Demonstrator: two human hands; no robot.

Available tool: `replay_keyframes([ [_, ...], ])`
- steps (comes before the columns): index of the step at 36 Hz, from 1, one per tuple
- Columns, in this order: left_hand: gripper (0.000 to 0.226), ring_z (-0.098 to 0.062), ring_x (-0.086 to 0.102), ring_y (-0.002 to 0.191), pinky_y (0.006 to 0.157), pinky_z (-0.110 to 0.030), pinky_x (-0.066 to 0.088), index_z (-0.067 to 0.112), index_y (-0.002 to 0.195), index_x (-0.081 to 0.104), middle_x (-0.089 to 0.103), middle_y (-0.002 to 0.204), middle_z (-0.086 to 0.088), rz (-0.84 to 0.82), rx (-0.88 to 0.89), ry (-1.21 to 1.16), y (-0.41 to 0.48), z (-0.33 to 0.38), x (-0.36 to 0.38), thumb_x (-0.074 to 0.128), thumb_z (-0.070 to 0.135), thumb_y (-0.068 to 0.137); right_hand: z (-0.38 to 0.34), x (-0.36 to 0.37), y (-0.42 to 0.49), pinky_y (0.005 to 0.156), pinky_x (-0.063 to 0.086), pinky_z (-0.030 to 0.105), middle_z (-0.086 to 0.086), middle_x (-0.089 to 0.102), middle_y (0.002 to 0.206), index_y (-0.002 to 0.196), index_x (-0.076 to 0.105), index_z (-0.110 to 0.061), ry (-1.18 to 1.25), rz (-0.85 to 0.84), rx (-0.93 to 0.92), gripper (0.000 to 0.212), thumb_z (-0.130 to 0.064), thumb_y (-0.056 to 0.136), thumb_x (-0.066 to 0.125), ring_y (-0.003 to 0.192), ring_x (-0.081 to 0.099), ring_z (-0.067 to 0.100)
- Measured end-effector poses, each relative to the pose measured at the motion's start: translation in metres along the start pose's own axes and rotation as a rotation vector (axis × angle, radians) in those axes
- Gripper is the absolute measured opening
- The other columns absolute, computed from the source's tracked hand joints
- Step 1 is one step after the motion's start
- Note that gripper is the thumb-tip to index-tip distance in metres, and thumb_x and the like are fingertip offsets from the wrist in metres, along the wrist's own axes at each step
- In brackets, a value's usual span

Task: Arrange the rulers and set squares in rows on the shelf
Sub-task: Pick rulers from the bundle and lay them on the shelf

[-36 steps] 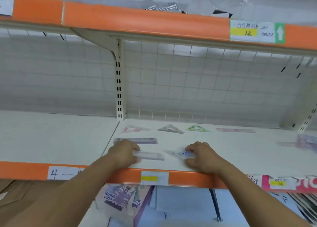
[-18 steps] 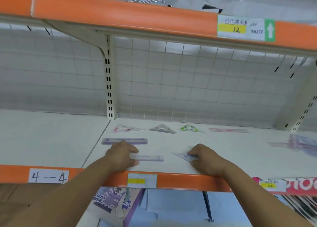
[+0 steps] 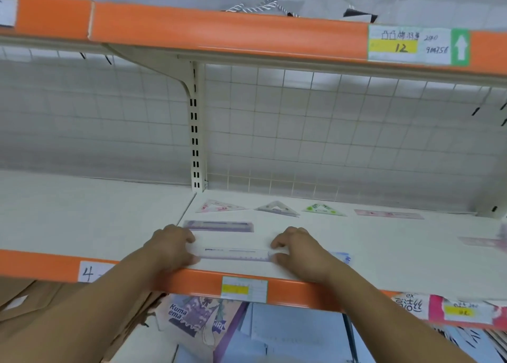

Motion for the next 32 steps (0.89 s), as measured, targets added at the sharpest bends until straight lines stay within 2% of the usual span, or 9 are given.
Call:
replay_keyframes([
  [4,0.061,-0.022,0.046,0.127,0.105,-0.027,0.037,0.026,0.138,0.047,0.042,0.139,-0.005,0.010,-0.025,-0.029,-0.003,-0.015,-0.003,0.068,0.043,0.083,-0.015,0.008,0.009,0.104,0.034,0.032,0.003,0.050,0.126,0.127,0.056,-0.022,0.003,-0.022,-0.028,0.037,-0.037,0.092,0.057,0.122,0.039,0.022],
  [17,0.057,-0.026,0.040,0.130,0.108,-0.032,0.036,0.031,0.139,0.043,0.040,0.139,-0.007,0.009,-0.037,0.012,-0.005,-0.013,-0.001,0.063,0.043,0.087,-0.025,0.020,0.020,0.103,0.035,0.031,0.005,0.047,0.125,0.126,0.055,-0.020,0.013,-0.065,-0.001,0.037,-0.036,0.092,0.057,0.122,0.038,0.023],
  [32,0.056,-0.026,0.041,0.128,0.106,-0.031,0.036,0.031,0.139,0.043,0.041,0.135,-0.006,0.014,-0.042,0.019,-0.008,-0.011,-0.003,0.064,0.041,0.087,-0.026,0.018,0.023,0.099,0.037,0.032,0.005,0.051,0.120,0.119,0.053,-0.016,0.010,-0.041,-0.023,0.032,-0.030,0.091,0.059,0.115,0.046,0.024],
])
Point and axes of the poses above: each hand's wrist, its own y-axis towards the middle knuckle, its own x-axis out of the palm, z = x × y, the point moved 8 cm from there along y, towards the middle knuckle
